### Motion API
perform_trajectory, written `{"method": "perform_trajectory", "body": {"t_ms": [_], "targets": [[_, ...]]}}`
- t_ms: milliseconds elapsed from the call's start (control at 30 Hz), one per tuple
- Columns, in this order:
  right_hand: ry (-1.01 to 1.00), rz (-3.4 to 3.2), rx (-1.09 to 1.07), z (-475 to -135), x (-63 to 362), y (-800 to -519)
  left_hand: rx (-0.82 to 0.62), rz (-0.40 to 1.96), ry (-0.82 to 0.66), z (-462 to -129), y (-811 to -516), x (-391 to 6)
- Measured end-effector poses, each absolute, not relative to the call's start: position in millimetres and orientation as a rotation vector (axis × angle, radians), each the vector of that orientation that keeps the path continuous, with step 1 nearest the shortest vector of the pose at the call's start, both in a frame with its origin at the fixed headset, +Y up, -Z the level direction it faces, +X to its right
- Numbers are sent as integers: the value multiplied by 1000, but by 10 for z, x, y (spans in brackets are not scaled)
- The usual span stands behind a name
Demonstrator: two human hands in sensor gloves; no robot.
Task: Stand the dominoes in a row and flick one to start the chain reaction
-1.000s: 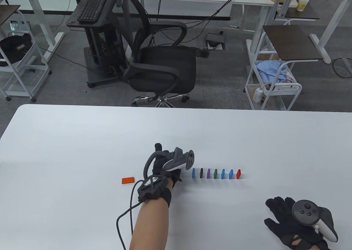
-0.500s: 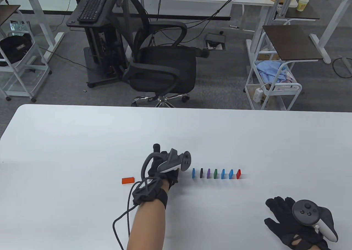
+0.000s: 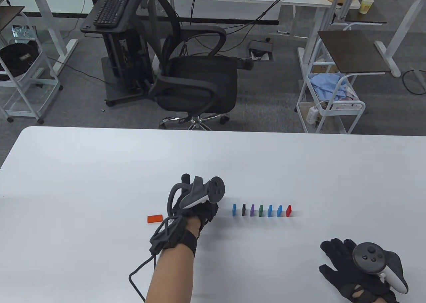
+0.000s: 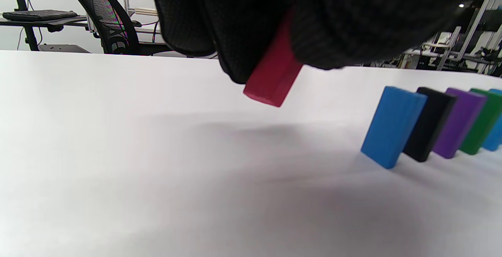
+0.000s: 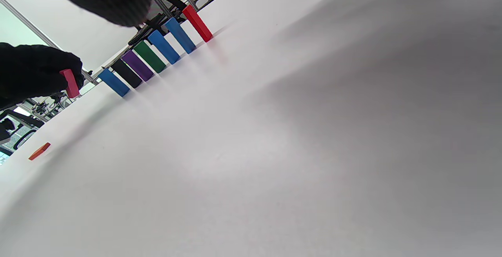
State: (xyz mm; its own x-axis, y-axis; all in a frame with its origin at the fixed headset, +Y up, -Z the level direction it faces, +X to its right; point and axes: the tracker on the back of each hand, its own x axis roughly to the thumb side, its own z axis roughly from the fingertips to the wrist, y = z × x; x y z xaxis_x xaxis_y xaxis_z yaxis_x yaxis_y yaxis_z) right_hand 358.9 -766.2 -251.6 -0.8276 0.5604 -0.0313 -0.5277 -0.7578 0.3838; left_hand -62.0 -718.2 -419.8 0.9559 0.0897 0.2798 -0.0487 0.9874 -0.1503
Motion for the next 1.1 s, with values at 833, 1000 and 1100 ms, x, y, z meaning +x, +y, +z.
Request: {"method": "perform_trajectory", "body": {"t_ms": [833, 1000, 1100], "targets": [[510, 2500, 122, -2516, 3578, -7666, -195, 322, -282, -4186, -7554, -520], [512, 2499, 122, -2516, 3577, -7665, -202, 321, -286, -4192, -7603, -492], [512, 2499, 122, -2516, 3576, -7664, -205, 320, -286, -4196, -7624, -479]]}}
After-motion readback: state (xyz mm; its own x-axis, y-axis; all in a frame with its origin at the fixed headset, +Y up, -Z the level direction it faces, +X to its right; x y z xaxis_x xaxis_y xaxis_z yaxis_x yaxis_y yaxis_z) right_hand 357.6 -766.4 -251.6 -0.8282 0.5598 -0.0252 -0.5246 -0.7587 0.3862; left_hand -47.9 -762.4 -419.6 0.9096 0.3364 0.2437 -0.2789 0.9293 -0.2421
